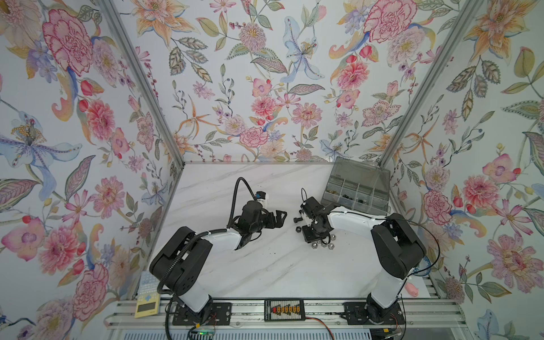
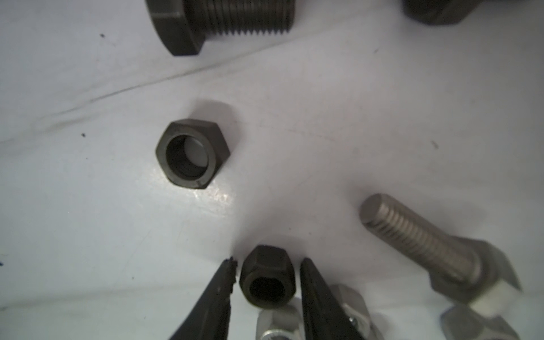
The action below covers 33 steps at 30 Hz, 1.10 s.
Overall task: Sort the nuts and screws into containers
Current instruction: 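Lift the black hex nut with the right gripper and carry it to the box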
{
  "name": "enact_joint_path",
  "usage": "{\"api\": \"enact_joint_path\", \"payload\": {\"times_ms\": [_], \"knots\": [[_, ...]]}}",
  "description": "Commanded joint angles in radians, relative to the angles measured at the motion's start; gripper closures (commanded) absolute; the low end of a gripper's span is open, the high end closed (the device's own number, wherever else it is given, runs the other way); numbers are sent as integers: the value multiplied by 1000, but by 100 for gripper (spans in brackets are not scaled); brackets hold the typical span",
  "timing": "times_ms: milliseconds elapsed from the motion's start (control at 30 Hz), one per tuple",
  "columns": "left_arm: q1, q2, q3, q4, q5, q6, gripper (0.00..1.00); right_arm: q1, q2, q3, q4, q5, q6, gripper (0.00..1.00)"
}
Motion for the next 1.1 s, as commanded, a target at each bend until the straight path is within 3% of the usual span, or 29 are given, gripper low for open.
{"api": "enact_joint_path", "payload": {"times_ms": [0, 200, 300, 433, 600, 800, 1067], "knots": [[4, -21, -11, 8, -12, -6, 1, 8, 48, -1, -1, 14, -12, 68], [5, -22, -14, 10, -10, -7, 1, 6, 44, 5, -2, -6, -14, 92], [5, -24, -13, 10, -10, -6, 1, -3, 18, 5, 1, -38, -17, 98], [7, -26, -12, 9, -11, -7, 1, -55, -65, 4, 19, -105, -21, 99], [7, -25, -12, 14, -9, -5, 0, -193, -161, 23, 31, -179, -29, 98], [8, -22, -17, 24, -3, -4, 1, -406, -187, 91, 30, -149, -11, 98], [11, -33, -27, 30, 2, -3, 1, -636, -95, 207, 30, -76, 30, 97]]}}
